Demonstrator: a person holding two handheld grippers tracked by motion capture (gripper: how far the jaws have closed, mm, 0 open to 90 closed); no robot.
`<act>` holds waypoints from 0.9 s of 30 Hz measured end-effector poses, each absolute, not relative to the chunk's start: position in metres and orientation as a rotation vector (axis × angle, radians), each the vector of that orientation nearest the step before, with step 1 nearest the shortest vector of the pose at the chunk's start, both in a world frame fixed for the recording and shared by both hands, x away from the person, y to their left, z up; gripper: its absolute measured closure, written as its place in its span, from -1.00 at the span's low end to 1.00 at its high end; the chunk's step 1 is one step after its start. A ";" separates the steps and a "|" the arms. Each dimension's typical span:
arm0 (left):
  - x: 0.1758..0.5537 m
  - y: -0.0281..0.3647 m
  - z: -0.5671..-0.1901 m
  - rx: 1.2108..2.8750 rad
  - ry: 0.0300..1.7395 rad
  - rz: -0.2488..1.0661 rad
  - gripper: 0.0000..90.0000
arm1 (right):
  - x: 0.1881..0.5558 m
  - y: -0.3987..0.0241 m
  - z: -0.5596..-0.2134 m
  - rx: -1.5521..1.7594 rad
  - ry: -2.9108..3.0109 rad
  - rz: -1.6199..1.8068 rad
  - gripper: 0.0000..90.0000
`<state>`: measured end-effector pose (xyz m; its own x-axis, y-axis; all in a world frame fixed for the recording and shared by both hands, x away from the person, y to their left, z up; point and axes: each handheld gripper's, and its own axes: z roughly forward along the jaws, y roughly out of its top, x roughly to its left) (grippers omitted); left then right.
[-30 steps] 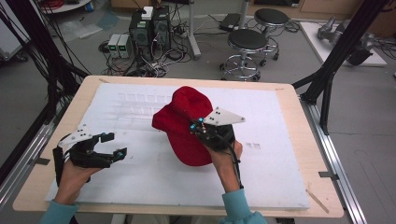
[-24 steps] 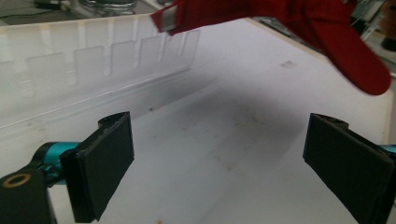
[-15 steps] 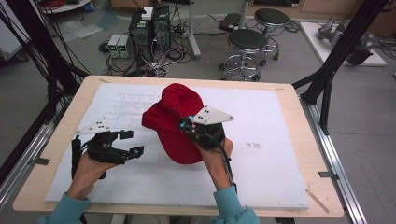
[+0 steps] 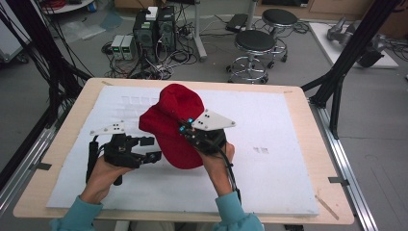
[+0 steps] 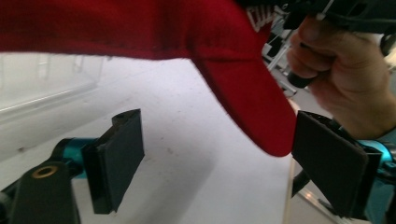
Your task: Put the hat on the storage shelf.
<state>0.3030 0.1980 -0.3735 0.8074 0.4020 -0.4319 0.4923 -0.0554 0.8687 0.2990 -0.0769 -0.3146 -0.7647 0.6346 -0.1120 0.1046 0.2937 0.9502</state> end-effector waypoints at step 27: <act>0.306 0.199 -0.372 1.576 0.673 -0.128 0.41 | 0.293 -0.069 -0.313 0.574 2.051 1.527 0.92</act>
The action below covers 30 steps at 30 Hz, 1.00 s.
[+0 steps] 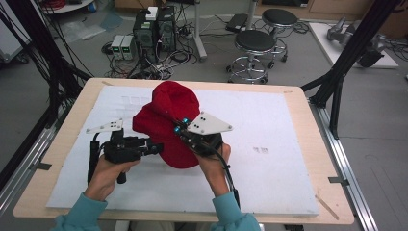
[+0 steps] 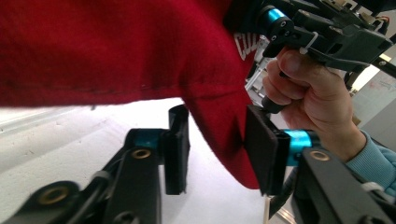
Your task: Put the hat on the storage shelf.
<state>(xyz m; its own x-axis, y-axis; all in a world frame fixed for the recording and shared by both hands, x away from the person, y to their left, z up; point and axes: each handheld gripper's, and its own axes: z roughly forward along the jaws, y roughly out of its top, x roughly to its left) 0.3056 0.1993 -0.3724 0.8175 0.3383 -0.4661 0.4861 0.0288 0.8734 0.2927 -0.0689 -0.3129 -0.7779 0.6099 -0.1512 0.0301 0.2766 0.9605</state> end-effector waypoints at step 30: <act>0.301 0.203 -0.364 1.598 0.625 -0.069 0.90 | 0.305 -0.080 -0.317 0.754 2.000 1.507 -0.62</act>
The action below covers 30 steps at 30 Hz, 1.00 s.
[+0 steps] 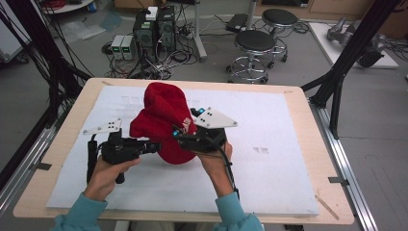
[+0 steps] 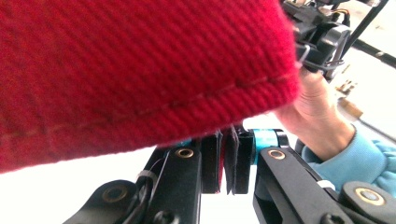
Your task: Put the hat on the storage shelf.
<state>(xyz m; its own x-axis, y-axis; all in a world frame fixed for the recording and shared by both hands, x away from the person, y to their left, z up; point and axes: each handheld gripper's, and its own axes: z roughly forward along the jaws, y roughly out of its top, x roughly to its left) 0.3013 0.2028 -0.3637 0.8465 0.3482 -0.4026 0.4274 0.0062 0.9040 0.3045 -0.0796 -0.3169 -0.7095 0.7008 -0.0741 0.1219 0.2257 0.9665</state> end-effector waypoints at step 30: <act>0.348 0.222 -0.313 1.780 0.680 0.619 0.90 | 0.265 -0.244 -0.361 1.095 1.895 1.279 -0.99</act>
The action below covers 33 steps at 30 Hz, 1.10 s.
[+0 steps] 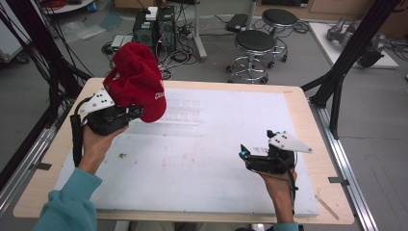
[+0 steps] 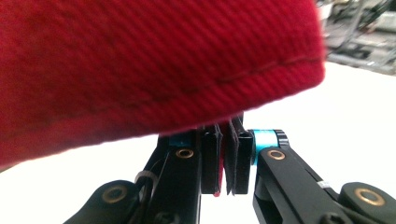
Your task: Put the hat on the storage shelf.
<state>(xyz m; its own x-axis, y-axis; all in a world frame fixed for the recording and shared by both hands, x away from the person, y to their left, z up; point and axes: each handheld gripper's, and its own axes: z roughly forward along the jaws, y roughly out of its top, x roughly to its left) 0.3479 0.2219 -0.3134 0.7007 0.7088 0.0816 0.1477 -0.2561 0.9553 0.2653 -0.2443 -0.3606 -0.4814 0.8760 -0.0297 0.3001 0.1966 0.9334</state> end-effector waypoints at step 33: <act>0.389 0.203 -0.346 1.834 0.724 0.830 0.90 | 0.258 -0.279 -0.449 1.074 1.721 1.459 -0.99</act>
<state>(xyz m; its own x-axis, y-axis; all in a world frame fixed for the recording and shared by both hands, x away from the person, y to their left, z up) 0.3890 0.2031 -0.3459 0.5923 0.7734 0.2260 0.1195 -0.3618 0.9246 0.2579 -0.2791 -0.4488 -0.4678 0.8830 0.0393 0.1833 0.0534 0.9816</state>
